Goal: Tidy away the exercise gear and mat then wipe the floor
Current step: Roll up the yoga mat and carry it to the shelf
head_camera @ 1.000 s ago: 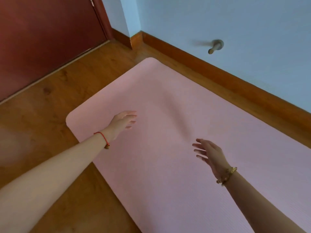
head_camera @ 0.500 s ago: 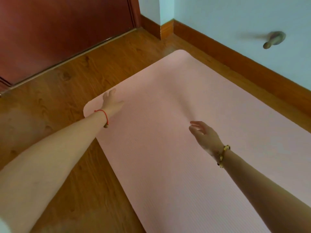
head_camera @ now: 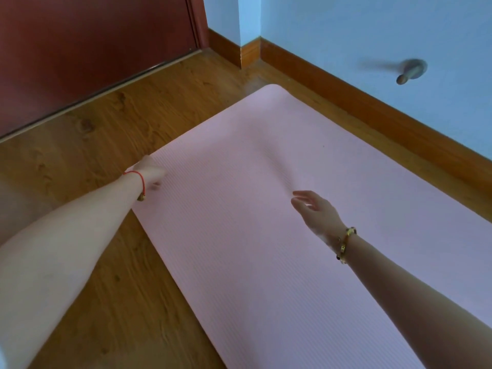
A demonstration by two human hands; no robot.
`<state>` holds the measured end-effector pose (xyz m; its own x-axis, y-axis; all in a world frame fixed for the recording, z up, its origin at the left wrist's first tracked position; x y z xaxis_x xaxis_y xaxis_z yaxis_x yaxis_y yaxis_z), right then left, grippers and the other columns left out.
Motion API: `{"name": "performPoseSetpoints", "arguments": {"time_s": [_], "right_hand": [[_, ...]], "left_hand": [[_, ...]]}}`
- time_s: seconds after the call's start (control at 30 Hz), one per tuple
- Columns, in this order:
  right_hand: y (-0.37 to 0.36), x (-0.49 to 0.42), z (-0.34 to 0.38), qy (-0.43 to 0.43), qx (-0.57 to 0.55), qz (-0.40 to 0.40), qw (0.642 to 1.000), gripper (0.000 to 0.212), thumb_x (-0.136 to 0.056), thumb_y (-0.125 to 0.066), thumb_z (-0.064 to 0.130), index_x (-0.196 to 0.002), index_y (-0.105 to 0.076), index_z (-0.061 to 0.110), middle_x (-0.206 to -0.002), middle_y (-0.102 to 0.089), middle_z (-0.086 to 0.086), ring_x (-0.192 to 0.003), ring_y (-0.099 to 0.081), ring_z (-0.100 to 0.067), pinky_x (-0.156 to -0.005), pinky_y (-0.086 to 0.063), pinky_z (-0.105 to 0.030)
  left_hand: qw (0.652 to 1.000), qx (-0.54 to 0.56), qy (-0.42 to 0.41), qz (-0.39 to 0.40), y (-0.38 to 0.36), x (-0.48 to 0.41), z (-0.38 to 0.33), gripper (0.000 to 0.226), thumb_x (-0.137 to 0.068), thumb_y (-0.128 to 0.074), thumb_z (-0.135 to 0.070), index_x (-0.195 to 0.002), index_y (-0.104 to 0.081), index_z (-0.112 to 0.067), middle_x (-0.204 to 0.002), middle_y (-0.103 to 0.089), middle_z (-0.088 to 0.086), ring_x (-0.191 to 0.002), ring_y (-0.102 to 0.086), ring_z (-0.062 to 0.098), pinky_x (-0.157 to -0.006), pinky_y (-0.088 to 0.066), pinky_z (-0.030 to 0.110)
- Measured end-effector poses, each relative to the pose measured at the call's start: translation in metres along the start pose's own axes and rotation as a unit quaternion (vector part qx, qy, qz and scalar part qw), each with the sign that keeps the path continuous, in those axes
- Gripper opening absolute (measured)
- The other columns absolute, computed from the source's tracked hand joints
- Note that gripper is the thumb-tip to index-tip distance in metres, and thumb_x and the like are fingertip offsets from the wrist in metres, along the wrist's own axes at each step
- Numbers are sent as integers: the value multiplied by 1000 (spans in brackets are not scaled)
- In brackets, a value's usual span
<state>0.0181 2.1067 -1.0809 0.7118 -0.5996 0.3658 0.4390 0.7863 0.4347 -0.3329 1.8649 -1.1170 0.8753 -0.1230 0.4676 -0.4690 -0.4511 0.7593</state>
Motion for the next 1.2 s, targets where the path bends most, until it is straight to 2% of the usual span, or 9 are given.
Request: {"name": "performPoseSetpoints", "arguments": {"time_s": [0.1,0.23,0.33,0.4,0.6,0.77,0.93,1.07,1.2], "right_hand": [[-4,3,1,-1,1,4,1000,36,-97,-55,32,-131,-58,20,-129,-63,1,-107,-55,-11,-88,-39,-24],[-8,3,1,-1,9,9,1000,35,-97,-55,32,-130,-59,21,-128,-63,3,-107,-56,-10,-88,-39,-23],[-10,3,1,1,13,11,1000,35,-97,-54,33,-130,-59,21,-128,-63,3,-108,-55,-10,-89,-39,-24],[-12,4,2,-1,14,11,1000,36,-98,-54,33,-131,-59,20,-128,-62,4,-107,-55,-10,-89,-38,-24],[-19,3,5,-6,19,4,1000,35,-97,-54,32,-130,-59,20,-129,-63,2,-105,-54,-11,-88,-38,-24],[-26,4,17,6,24,8,1000,37,-98,-53,32,-131,-59,19,-128,-62,3,-105,-54,-11,-87,-38,-26],[-37,7,32,20,24,10,999,36,-98,-52,32,-131,-58,19,-128,-62,1,-106,-53,-9,-88,-38,-24],[-54,11,40,27,17,2,999,39,-98,-52,30,-136,-53,22,-127,-62,-6,-109,-57,-17,-89,-45,-27],[-72,16,44,74,81,-2,994,51,-99,-48,27,-148,-34,29,-139,-48,-12,-122,-49,-28,-103,-44,-42]], "left_hand": [[995,-76,-46,-45,7,-7,10,55,-88,-65,-21,-140,-48,-11,-128,-57,16,-99,-65,34,-82,-61,47],[993,-100,-60,-26,8,8,8,39,-90,-61,-16,-128,-56,-11,-118,-63,17,-92,-67,34,-71,-61,39],[993,-100,-34,-45,11,8,7,67,-93,-63,-16,-153,-34,-9,-151,-36,21,-131,-48,42,-99,-52,46],[987,-141,-32,-71,20,12,2,68,-96,-60,-19,-155,-29,-6,-158,-23,19,-140,-36,43,-114,-39,47],[948,-256,-115,-151,34,31,-3,35,-95,-60,-28,-126,-63,-12,-135,-52,19,-126,-43,41,-102,-41,47],[941,-216,-199,-167,19,66,-15,22,-92,-62,-28,-107,-62,-12,-112,-64,14,-112,-54,37,-94,-39,45],[924,-212,-279,-152,1,106,-18,22,-88,-61,-27,-103,-57,-12,-106,-62,12,-100,-59,34,-87,-41,44],[894,-274,-328,-136,-12,125,-8,22,-90,-60,-31,-103,-56,-14,-124,-53,13,-119,-46,36,-98,-38,51],[927,-205,-313,-4,-22,128,12,20,-92,-62,-29,-97,-46,-19,-159,-22,16,-145,-26,41,-111,-17,72]]}}
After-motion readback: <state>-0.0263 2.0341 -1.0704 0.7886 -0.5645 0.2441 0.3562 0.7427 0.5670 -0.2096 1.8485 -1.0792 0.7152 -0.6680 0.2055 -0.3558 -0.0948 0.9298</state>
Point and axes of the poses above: each hand's wrist, its own x-axis away from the middle knuckle, its own y-axis out of the back of the hand, z = x × y, the point moved 1 cm from there along -x, towards the middle knuckle
